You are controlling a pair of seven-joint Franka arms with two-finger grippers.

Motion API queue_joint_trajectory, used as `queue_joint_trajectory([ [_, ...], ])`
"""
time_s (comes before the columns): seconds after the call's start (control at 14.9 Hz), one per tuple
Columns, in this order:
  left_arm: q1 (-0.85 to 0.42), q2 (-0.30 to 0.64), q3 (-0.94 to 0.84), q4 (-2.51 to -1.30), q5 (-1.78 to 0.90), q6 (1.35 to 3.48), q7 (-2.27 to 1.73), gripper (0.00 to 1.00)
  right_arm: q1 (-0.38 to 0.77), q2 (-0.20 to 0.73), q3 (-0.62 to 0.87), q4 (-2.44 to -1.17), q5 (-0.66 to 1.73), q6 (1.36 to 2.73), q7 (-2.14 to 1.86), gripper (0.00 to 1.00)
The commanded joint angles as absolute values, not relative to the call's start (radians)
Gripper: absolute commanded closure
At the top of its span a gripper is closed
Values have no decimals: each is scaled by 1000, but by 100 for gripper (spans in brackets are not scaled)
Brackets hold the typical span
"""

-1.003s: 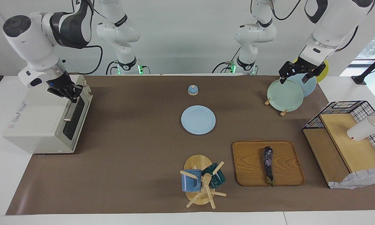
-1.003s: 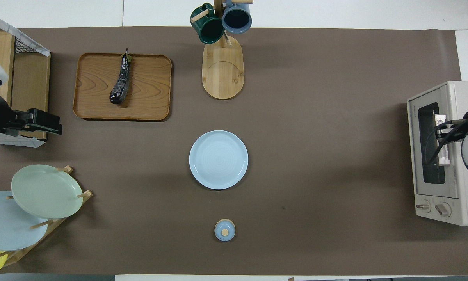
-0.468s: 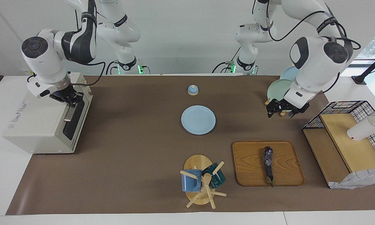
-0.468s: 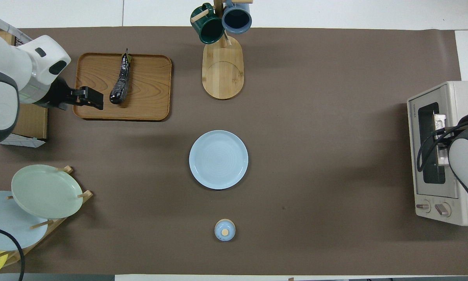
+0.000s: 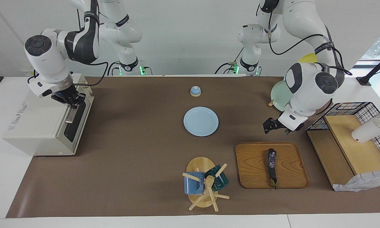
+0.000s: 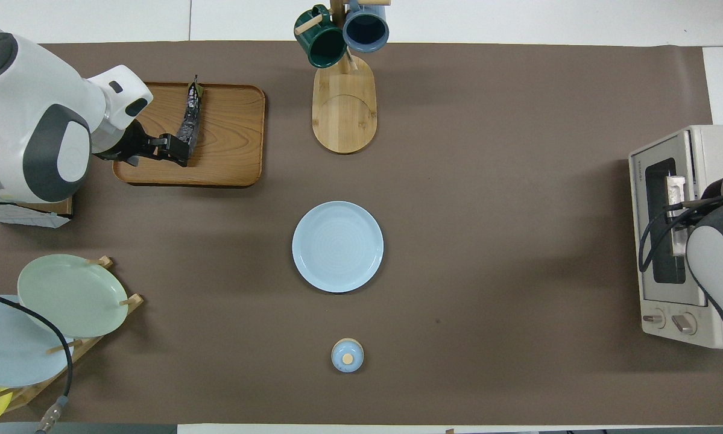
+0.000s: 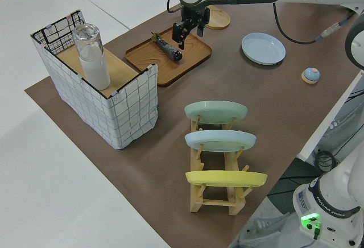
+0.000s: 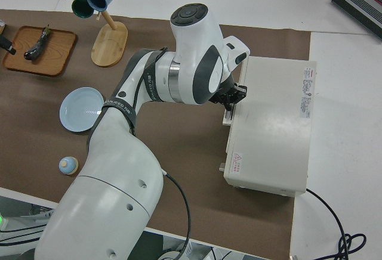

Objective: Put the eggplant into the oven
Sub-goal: 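Reach the left gripper to the eggplant while the right gripper reaches the oven door, then grasp the eggplant with the left gripper while the right gripper pulls the door open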

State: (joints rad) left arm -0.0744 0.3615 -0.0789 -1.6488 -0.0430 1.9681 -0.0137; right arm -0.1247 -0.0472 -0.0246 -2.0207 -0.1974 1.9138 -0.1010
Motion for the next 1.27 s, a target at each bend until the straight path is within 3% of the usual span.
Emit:
queue_joint_trajectory([
  [0.0,-95,489,-72,-1505,7,1982,6,0,-127,-3,-18,-2079,-199,2065,-66,100],
  [0.27,-97,587,-71,-1425,18,2032,6,0,-101,38,-9,-2083,-186,2124,-8,100],
  [0.74,-103,589,-71,-1518,84,2173,28,0,-69,60,-9,-2120,-141,2223,40,100],
  [1.2,-112,574,-72,-1560,80,2164,26,0,-57,75,-9,-2163,-138,2327,43,100],
])
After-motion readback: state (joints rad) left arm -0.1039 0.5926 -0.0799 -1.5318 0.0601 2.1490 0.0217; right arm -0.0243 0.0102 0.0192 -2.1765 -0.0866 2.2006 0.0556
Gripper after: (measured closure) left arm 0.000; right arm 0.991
